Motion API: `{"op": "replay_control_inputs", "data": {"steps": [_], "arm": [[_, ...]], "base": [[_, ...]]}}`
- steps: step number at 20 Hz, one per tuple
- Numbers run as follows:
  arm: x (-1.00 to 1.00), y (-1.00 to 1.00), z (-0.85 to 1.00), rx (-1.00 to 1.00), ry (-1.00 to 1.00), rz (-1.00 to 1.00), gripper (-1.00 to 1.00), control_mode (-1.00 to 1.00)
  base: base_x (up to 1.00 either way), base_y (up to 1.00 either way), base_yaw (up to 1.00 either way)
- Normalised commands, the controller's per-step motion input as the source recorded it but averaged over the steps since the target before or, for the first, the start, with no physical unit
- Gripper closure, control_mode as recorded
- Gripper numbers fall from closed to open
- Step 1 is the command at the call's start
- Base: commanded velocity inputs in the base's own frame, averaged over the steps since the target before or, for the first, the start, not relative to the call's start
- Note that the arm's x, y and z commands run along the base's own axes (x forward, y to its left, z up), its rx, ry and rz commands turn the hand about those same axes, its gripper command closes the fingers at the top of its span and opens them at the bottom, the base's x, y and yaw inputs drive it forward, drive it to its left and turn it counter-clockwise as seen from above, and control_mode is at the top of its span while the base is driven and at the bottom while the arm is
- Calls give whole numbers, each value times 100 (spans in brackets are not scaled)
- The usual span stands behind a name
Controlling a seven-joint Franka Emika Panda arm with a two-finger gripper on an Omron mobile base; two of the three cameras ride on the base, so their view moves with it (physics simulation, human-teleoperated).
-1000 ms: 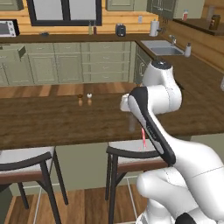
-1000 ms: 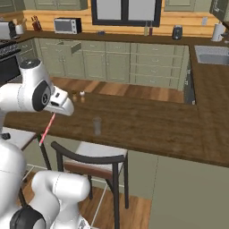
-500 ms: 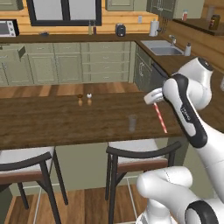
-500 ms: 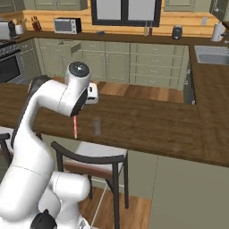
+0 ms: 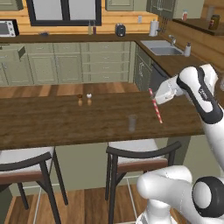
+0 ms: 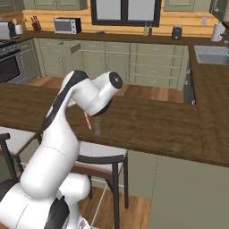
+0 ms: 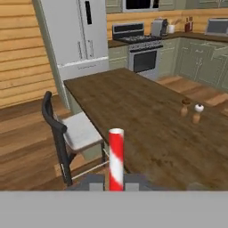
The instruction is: Take a straw from the drawer in front and place it inside the glass cup on the dining counter.
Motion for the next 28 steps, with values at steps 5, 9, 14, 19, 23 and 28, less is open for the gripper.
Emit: {"op": "replay_control_inputs", "data": {"steps": [5, 9, 14, 19, 23, 28], "arm": [[36, 15, 0, 19, -6, 20, 100, -100], [49, 3, 0, 25, 0, 10, 100, -100], [68, 0, -12, 11, 0, 7, 100, -100], [59, 0, -35, 0, 0, 6, 100, -100], [50, 0, -31, 0, -1, 5, 100, -100], [52, 0, -24, 0, 0, 4, 100, -100]], "base": [[0, 0, 0], [0, 0, 0], [0, 0, 0], [0, 0, 0], [0, 0, 0], [0, 0, 0]]}}
